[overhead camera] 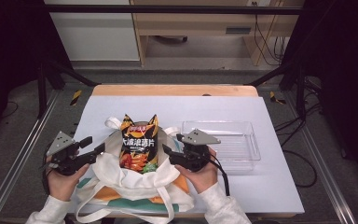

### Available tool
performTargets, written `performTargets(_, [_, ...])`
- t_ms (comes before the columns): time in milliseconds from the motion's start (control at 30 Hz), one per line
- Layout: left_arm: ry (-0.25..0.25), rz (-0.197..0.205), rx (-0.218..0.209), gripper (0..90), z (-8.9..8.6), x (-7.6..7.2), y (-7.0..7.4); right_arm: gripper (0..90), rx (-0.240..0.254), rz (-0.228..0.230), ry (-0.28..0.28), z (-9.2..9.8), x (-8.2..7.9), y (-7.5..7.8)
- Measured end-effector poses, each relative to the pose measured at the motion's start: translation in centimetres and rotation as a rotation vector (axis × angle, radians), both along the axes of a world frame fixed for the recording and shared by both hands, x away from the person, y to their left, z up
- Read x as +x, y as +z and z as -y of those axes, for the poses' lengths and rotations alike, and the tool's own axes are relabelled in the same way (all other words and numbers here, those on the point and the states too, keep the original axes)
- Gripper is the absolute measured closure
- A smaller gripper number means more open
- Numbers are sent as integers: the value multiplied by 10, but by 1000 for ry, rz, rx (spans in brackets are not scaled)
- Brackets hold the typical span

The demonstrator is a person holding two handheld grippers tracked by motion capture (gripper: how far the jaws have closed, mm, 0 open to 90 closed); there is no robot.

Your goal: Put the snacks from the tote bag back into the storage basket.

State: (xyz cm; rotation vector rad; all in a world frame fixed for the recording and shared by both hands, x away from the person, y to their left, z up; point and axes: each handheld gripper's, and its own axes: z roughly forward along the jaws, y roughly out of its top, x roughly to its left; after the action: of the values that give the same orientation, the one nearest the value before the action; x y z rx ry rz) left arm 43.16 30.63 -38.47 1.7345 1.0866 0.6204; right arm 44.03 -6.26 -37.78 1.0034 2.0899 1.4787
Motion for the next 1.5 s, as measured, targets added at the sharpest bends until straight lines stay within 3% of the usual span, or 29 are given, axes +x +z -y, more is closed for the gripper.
performTargets(233, [-5,19,-30,392,8,12,16,390,8,-1,-8,-13,10,8])
performTargets(500, [-26,18,-28,391,28,24,21,383,13,-4,-24,-25,19,8])
performTargets(767, [-61,-32,8,394,52,38,8,360,14,-51,-54,-36,35,-3])
performTargets(1100, [-77,-95,58,422,61,44,-12,329,9,-109,-63,-57,49,-15])
performTargets(1500, [-101,-106,85,448,65,42,-18,276,-6,-146,-58,-76,58,-29])
